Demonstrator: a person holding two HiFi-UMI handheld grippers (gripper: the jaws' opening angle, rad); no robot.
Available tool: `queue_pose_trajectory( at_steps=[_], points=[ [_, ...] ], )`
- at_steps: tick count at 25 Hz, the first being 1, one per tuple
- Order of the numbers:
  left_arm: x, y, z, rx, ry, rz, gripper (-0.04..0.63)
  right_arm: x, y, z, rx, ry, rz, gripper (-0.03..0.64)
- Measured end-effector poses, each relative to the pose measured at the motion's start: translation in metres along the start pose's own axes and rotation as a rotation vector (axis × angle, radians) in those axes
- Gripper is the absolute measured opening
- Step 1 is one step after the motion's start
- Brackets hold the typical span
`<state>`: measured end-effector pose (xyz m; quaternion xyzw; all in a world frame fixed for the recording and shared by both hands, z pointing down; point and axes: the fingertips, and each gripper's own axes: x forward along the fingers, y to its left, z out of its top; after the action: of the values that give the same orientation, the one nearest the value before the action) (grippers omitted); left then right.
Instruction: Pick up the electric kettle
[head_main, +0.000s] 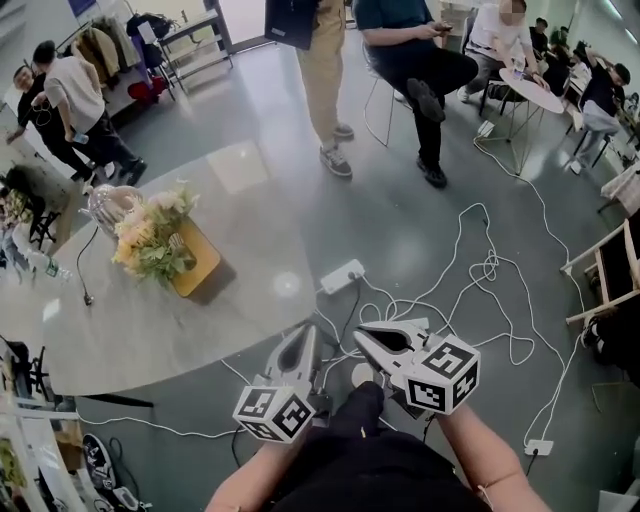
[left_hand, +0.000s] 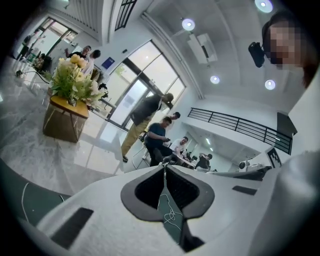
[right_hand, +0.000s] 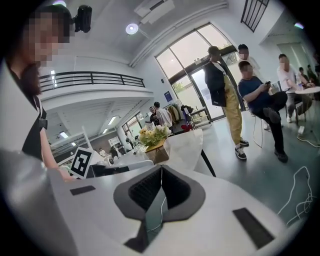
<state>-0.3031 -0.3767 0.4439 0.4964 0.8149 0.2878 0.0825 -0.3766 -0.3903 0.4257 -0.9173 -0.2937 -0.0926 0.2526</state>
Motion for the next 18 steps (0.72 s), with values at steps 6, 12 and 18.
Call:
queue_pose_trajectory(
  at_steps=[6,12,18],
  points=[
    [0.033,0.006,0.016,-0.004,-0.019,0.022,0.018,0.017,-0.023,0.027,-0.03,0.016,0.053,0.006],
    [0.061,0.02,0.032,-0.033,-0.068,0.077,0.017,0.036,-0.05,0.049,-0.057,0.05,0.107,0.006],
    [0.08,0.031,0.037,-0.043,-0.065,0.111,0.018,0.053,-0.077,0.07,-0.074,0.053,0.125,0.006]
  ],
)
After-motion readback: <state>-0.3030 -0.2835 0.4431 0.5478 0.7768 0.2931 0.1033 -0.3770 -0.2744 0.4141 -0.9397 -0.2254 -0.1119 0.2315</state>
